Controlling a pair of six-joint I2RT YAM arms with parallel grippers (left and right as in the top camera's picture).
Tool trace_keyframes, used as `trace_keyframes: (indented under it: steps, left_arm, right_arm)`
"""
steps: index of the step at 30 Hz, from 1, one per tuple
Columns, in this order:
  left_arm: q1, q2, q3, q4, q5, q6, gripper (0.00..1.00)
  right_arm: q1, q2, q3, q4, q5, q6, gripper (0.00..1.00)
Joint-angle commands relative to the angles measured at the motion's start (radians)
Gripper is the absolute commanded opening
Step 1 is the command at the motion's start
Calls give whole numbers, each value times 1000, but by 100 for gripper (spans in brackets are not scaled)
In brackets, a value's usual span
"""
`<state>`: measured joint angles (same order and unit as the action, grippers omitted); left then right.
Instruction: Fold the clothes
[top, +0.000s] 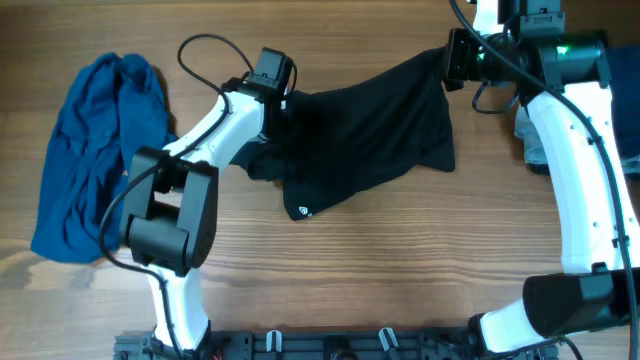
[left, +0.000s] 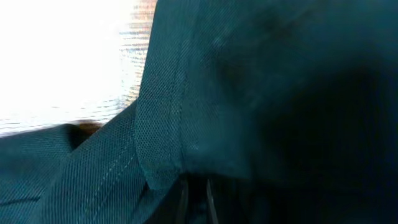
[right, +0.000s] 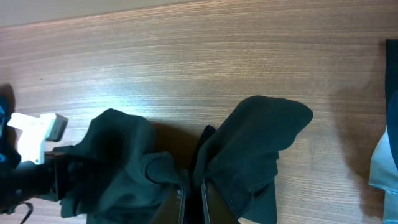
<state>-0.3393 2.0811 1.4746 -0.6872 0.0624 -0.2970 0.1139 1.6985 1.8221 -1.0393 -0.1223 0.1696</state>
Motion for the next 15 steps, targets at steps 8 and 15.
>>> trace_keyframes:
  steps: [8, 15]
  left_arm:
    - [0, 34, -3, -31, -90, 6, 24]
    - [-1, 34, -3, -32, -78, 5, 4]
  right_arm:
    - [-6, 11, 21, 5, 33, -13, 5]
    - [-6, 11, 21, 6, 32, -13, 4]
